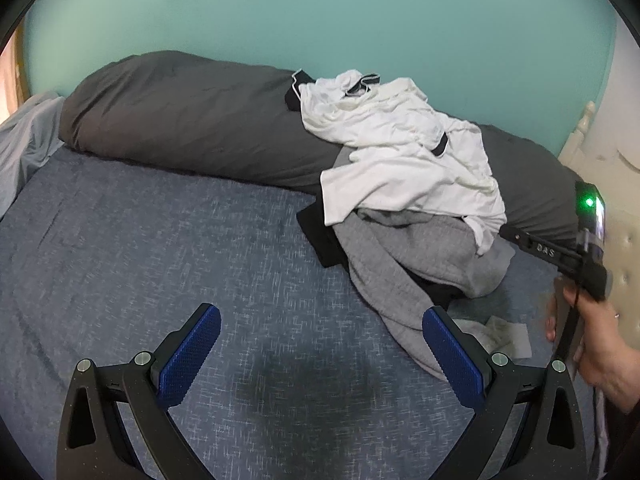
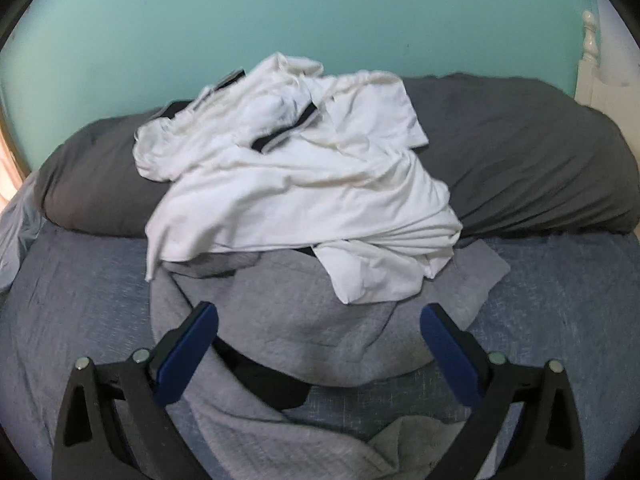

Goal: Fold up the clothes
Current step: 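Move the right tool toward the clothes pile on the pillow, then close the right gripper on the white shirt's fabric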

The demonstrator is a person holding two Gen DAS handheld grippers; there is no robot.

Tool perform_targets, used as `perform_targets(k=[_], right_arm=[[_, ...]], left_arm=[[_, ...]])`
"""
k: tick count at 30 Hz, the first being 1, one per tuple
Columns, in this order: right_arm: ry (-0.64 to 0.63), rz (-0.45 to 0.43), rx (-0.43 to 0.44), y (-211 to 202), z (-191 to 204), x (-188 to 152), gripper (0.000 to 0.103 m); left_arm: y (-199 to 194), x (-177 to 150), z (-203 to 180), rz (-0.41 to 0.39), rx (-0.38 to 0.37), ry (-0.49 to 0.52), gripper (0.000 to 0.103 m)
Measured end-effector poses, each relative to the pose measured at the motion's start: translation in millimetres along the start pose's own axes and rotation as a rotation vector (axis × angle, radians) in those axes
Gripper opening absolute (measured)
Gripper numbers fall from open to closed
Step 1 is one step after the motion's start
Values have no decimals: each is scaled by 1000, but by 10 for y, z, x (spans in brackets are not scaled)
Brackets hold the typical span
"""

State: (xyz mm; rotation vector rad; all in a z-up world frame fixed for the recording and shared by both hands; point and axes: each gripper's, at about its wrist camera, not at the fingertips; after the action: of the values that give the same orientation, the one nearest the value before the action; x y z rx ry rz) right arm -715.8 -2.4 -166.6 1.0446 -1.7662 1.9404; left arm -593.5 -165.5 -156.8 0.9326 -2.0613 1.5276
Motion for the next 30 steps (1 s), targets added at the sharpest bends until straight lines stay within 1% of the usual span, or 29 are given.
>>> perform_targets(k=[4, 6, 10, 13, 16, 19, 23, 26, 30], right_arm=[[16, 46, -12, 284, -61, 17, 91], [9, 64, -20, 384, -66, 6, 84], [-20, 87, 14, 523, -4, -57, 82], [-24, 120, 46, 638, 60, -157, 82], [-65, 166, 50, 768, 182, -304, 81], [-68, 184, 60, 847, 239, -410, 78], [-67, 160, 42, 850, 243, -428, 78], [-40, 93, 12, 781, 173, -311, 78], [-32, 75, -53, 833, 101, -126, 78]], left_arm=[[123, -67, 56, 12, 0, -13, 103], [187, -100, 78, 19, -1, -18, 103], [291, -160, 101, 33, -2, -17, 103], [350, -200, 112, 42, -3, -21, 103], [393, -240, 118, 49, -7, -19, 103], [426, -273, 132, 53, -8, -16, 103], [472, -320, 158, 62, -9, -18, 103], [493, -338, 179, 63, -8, -24, 103], [511, -351, 195, 60, -10, -30, 103]])
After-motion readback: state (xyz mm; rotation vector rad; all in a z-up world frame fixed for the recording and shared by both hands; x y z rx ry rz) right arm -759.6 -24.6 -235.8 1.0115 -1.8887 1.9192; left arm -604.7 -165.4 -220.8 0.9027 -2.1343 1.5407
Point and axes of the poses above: each gripper's, at about its wrist camera, not at the fingertips, and y roughly the way its jaws point, z to its left, x to its top, and after that the axes turned 10 degrees about -x, right-handed
